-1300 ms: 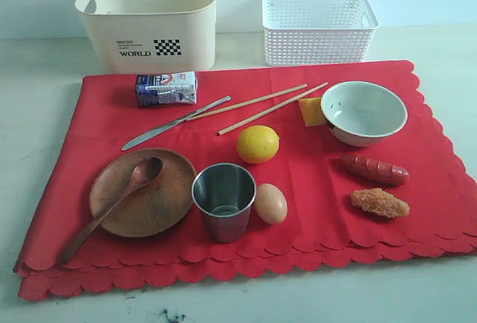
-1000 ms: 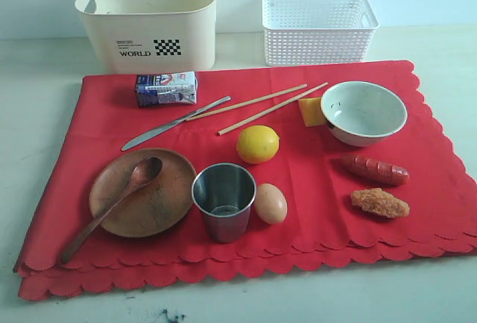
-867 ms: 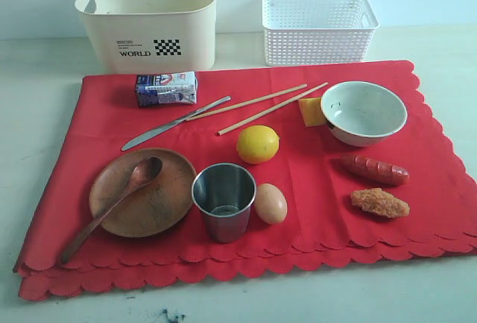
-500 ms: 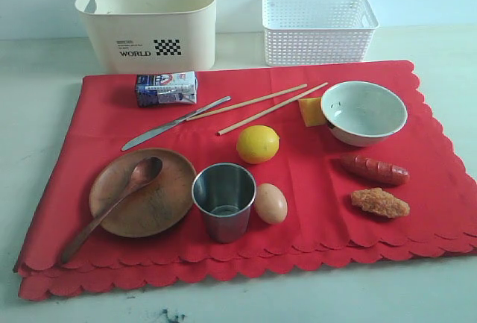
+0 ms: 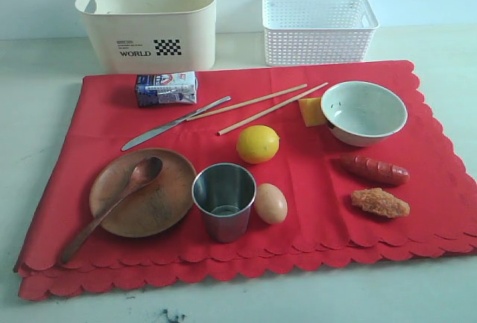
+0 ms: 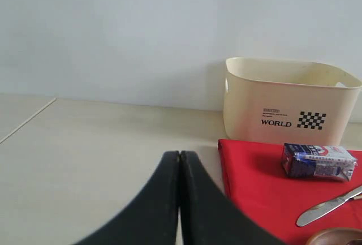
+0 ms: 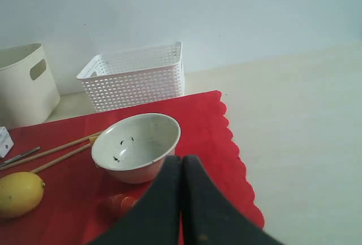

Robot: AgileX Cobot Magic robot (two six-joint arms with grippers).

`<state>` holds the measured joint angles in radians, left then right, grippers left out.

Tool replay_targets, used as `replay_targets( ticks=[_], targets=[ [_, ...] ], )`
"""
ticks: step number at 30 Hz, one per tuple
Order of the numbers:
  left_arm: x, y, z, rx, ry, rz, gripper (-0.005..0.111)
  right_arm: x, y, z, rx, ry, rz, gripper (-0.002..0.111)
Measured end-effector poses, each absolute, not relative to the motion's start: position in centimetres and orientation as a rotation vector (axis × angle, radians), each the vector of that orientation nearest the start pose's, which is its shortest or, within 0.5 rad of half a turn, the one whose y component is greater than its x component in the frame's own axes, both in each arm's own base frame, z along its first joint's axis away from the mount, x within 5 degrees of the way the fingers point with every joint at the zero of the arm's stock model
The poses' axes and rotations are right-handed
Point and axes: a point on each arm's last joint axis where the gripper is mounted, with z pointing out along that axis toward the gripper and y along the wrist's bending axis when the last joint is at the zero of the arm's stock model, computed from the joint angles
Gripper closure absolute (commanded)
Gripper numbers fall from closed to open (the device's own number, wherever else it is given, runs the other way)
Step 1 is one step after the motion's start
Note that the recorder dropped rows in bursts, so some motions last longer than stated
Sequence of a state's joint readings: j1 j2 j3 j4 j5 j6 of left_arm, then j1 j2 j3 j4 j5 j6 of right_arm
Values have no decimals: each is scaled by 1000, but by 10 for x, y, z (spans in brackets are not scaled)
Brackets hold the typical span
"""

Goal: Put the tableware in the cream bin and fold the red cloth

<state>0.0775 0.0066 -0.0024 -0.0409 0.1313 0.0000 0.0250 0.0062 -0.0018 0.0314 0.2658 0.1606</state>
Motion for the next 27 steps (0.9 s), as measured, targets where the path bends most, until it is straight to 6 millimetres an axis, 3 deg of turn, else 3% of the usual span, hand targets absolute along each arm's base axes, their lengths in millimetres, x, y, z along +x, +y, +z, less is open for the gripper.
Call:
replay_targets(
  ticks=[8, 16, 24, 27],
  targets=[
    [57, 4, 202, -91, 1616, 24, 104, 56, 3, 196, 174, 1672, 214, 108],
    [57, 4, 202, -91, 1616, 24, 104, 56, 0, 217, 391, 1413, 458, 108],
    [57, 4, 202, -91, 1616, 24, 104, 53, -2, 236, 297, 1299, 364, 108],
    [57, 4, 202, -91, 1616, 24, 104, 57, -1, 240, 281, 1336, 342, 108]
  ],
)
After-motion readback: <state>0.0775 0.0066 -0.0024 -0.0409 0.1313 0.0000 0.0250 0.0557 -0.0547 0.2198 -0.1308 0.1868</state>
